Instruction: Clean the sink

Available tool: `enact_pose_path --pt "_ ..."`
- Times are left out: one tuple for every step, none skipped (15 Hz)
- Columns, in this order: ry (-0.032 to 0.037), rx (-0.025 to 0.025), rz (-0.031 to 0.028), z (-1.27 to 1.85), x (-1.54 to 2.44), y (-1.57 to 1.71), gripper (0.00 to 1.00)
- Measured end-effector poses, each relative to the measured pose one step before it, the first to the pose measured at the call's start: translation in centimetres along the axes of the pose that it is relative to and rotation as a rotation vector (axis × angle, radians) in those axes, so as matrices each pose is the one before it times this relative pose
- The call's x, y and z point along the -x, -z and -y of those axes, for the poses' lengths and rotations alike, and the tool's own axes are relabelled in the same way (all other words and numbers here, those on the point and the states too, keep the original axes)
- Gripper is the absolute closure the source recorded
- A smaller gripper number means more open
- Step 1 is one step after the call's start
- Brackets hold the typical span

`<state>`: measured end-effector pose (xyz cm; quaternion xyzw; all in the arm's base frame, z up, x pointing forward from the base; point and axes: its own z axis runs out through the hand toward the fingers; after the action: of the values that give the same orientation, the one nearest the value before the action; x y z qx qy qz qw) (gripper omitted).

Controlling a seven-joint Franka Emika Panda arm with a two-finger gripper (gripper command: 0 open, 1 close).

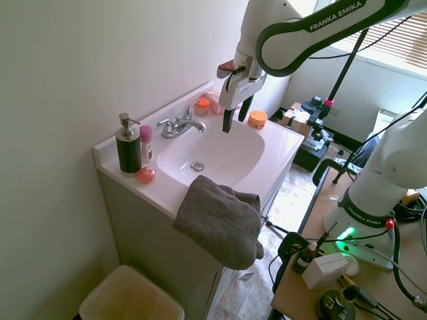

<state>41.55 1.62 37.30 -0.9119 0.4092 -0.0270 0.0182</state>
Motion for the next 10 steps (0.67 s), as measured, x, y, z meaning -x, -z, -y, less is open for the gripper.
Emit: enact_pose_path --pt "0.00114 0.00053 0.00055 -0.001 -0.001 -0.032 0.0" --pt "0.00109 0.00038 0.0009 0.002 0.0 -0.038 0.0" --pt "-0.00291 -0.00138 -0.00258 0.144 0.115 0.01 0.0" --pt "-0.00448 -0.00268 -0.00778 0.537 0.537 0.046 0.0" --pt "0.00124 -0.0026 -0.01089 0.98 1.136 0.042 0.0" --pt "0.00725 -0.01088 -0.01774 1.4 1.682 0.111 0.0" --pt "0.00595 -0.02024 -0.02157 1.451 1.855 0.157 0.0" --pt "0.00257 -0.03249 -0.02456 1.377 1.923 0.126 0.0" --pt "0.00106 -0.03383 -0.02208 0.948 1.91 -0.152 0.0" --pt "-0.00086 -0.01365 -0.01156 0.336 1.628 -0.486 0.0"
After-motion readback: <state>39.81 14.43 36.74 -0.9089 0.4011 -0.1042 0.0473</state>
